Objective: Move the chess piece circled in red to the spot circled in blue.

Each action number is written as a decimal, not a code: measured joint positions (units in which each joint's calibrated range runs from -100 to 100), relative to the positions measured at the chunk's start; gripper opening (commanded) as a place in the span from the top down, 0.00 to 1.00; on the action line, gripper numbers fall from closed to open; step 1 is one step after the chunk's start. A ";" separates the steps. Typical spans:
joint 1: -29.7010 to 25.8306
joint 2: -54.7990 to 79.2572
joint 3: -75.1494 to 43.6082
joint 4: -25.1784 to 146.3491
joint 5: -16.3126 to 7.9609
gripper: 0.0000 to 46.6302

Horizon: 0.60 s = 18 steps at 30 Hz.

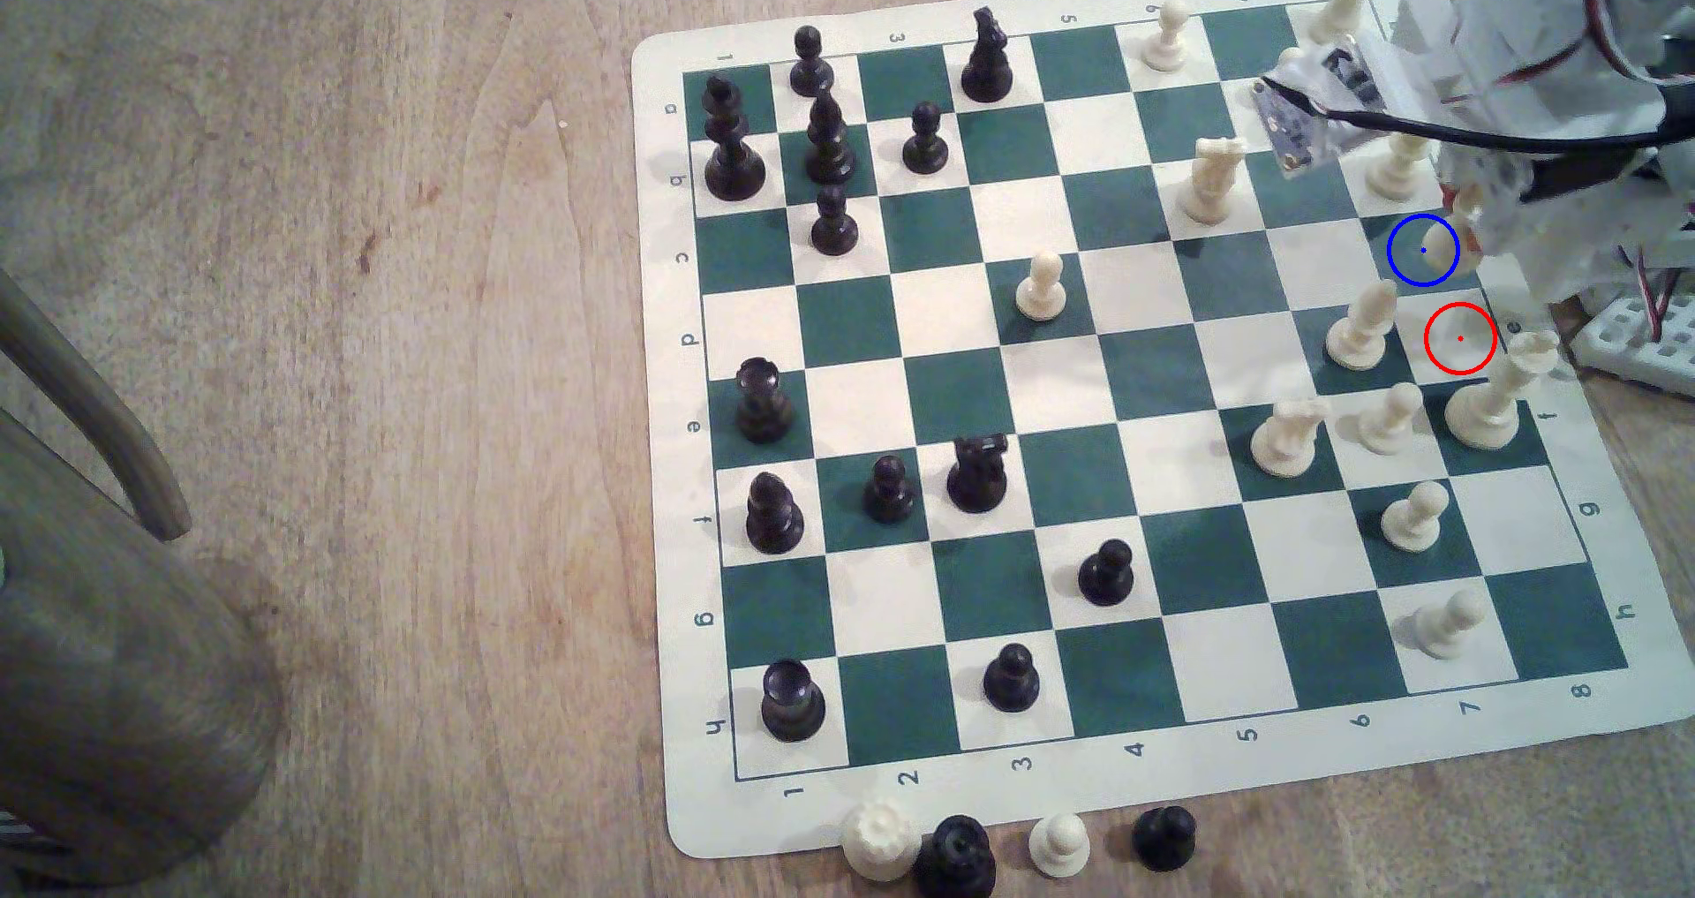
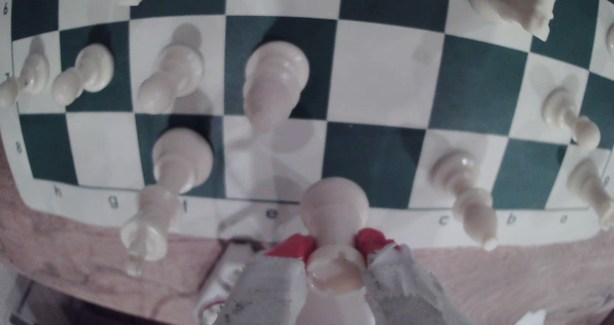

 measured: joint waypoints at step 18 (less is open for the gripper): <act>8.63 6.62 0.00 -7.57 3.52 0.99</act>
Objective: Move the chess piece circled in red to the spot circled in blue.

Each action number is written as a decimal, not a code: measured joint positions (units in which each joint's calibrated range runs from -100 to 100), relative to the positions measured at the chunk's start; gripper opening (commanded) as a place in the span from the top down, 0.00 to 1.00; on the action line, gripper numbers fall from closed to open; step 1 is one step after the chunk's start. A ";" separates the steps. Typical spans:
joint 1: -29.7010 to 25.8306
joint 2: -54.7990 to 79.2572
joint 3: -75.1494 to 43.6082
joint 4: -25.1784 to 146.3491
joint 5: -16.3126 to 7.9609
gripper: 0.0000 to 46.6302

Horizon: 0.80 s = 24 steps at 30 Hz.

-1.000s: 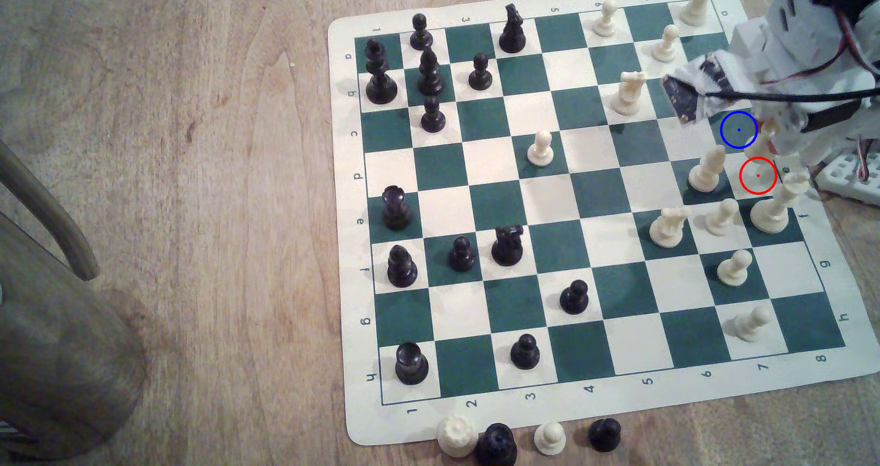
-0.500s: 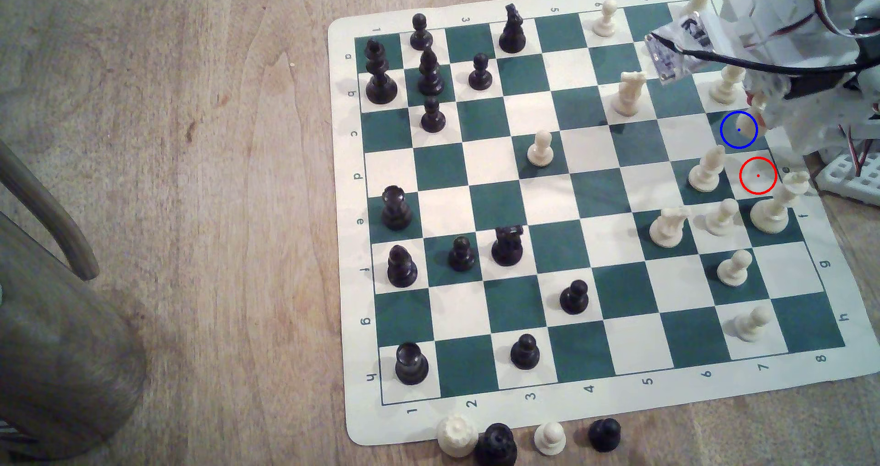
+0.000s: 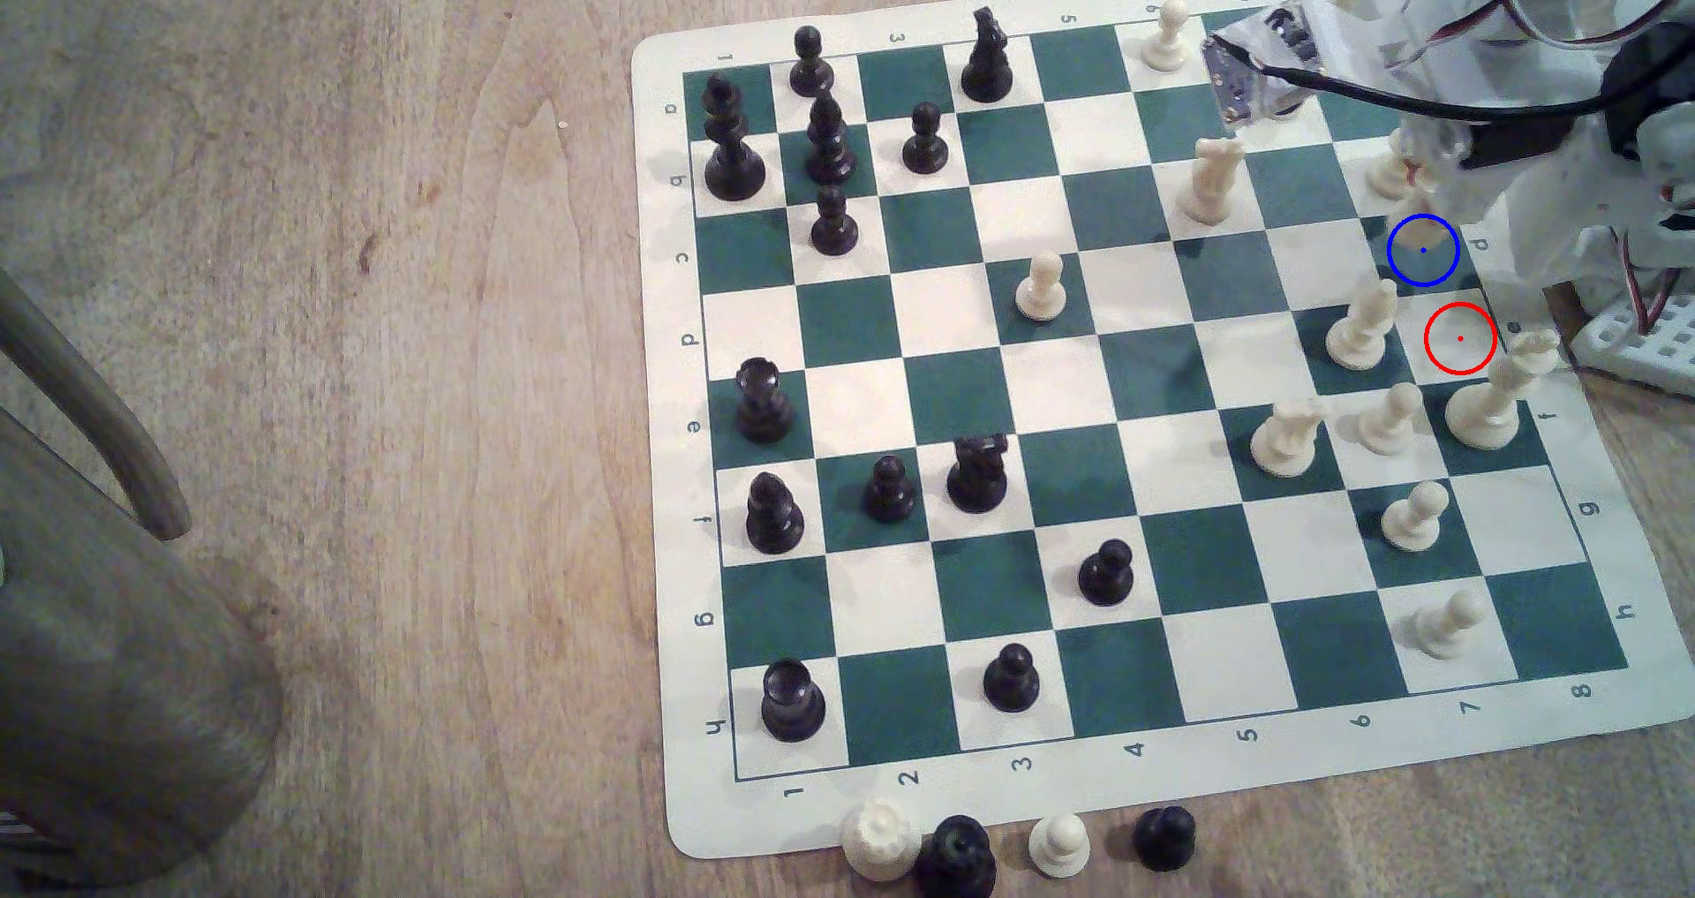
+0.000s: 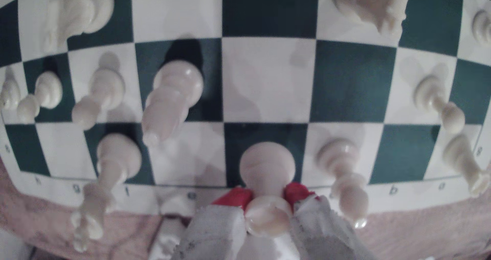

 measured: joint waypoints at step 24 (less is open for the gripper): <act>1.03 3.18 6.15 -4.70 1.17 0.99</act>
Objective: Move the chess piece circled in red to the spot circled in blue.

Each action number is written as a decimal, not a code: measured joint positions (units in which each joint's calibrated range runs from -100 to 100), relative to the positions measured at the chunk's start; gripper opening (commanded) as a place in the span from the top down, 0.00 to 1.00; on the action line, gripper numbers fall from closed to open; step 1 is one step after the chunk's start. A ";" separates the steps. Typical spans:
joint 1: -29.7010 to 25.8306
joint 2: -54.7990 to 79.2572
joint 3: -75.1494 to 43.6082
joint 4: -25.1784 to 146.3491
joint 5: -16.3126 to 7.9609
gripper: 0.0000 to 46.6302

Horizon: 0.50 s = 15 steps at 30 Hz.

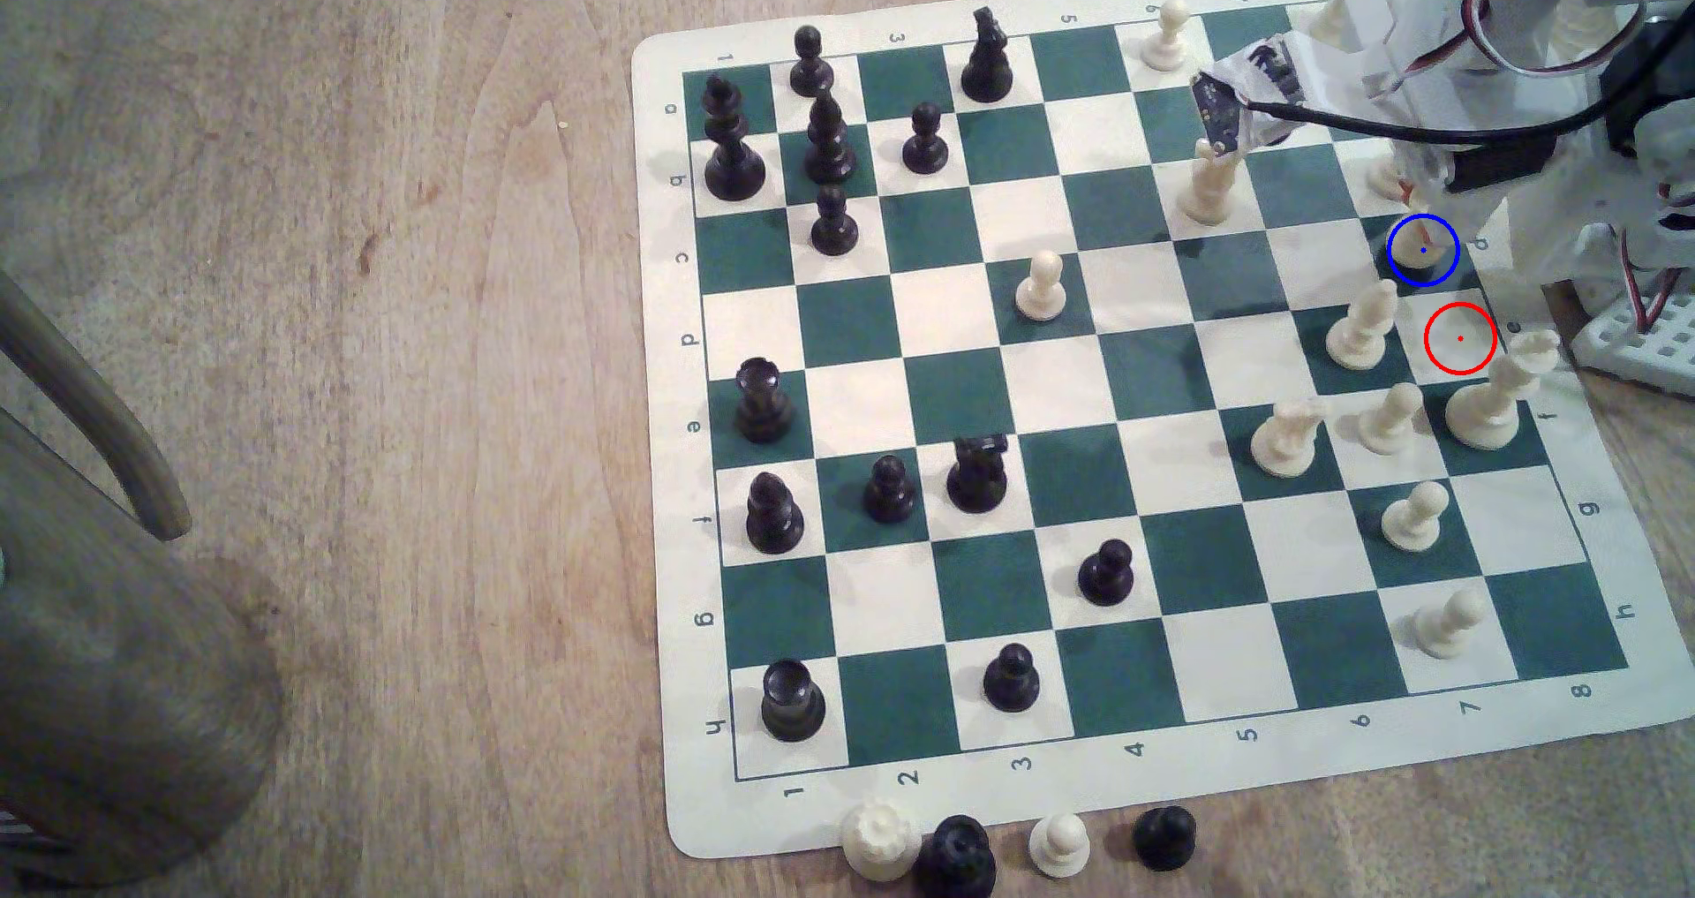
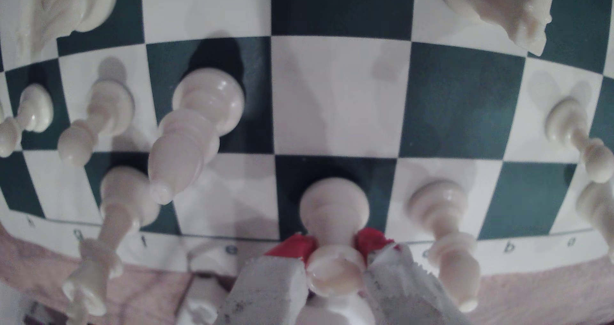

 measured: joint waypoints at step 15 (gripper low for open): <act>0.00 0.17 1.72 -1.35 0.78 0.77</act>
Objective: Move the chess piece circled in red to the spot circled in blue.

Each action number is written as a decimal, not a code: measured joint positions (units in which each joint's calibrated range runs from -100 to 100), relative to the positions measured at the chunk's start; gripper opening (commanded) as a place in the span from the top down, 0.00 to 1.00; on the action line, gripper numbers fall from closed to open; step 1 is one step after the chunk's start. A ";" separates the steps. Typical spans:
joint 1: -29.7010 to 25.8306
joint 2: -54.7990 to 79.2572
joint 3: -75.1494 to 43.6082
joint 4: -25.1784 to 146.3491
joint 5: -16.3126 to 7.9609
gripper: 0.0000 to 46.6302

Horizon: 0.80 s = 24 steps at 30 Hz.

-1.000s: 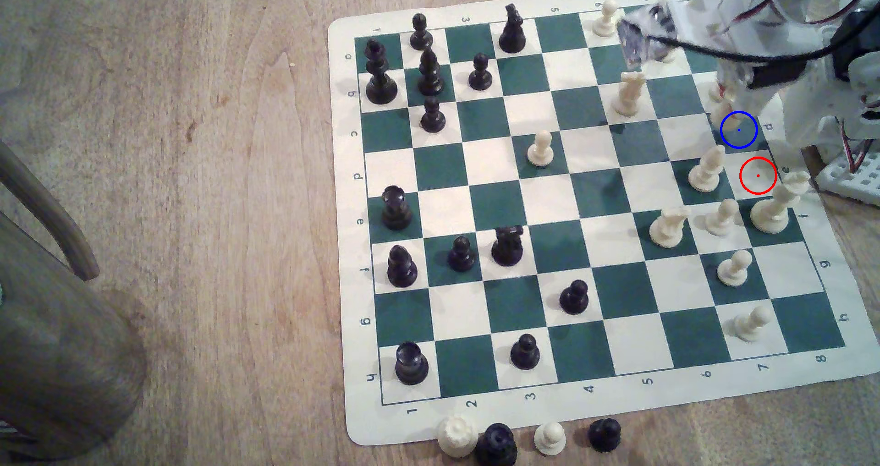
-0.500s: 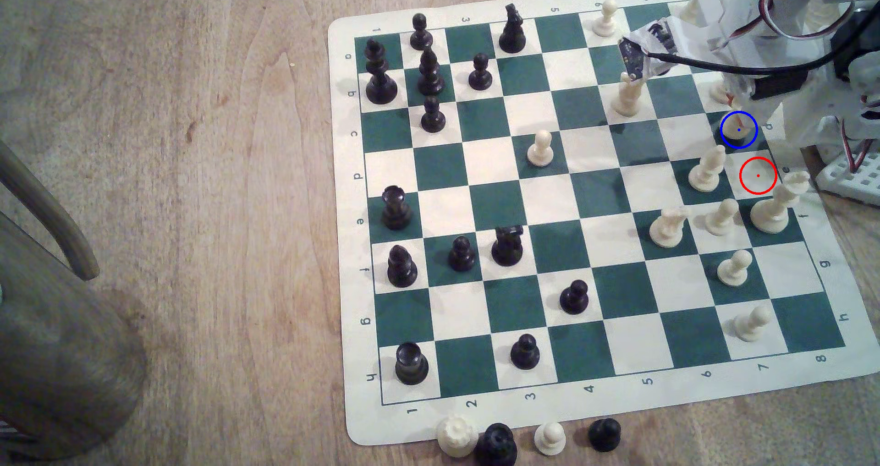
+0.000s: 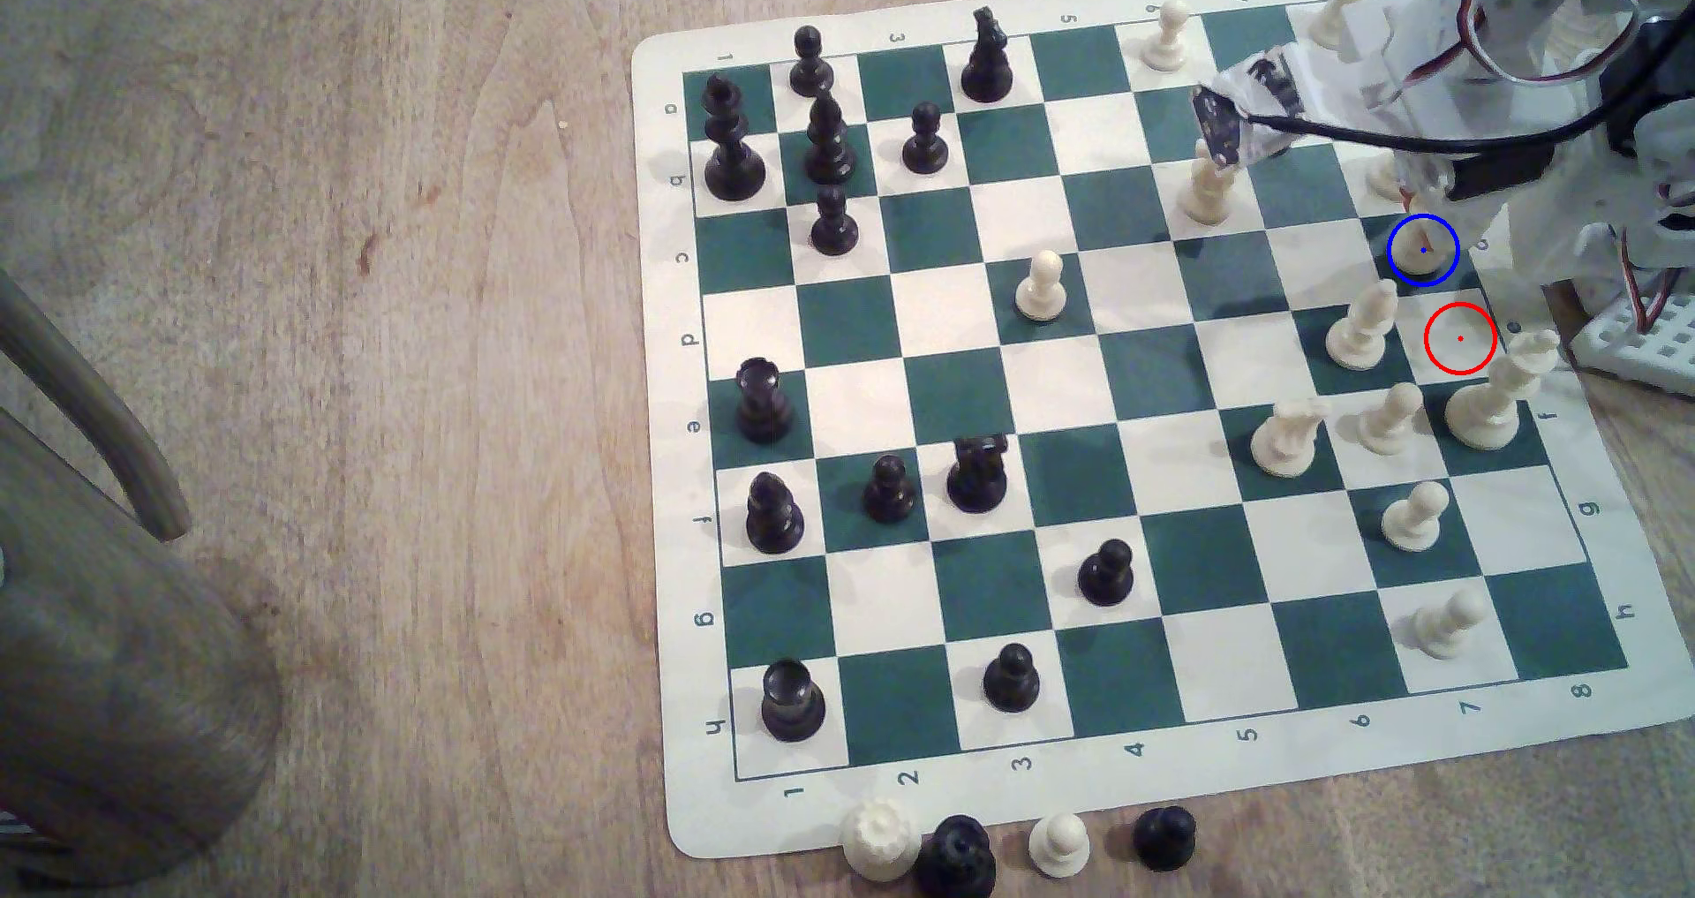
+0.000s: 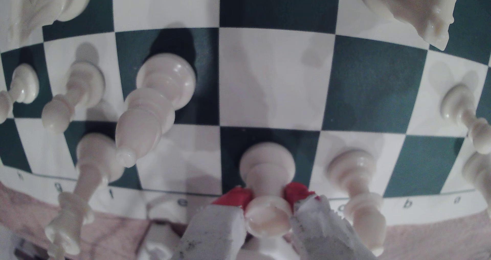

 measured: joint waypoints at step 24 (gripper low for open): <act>3.83 -9.47 2.08 -1.35 0.83 0.62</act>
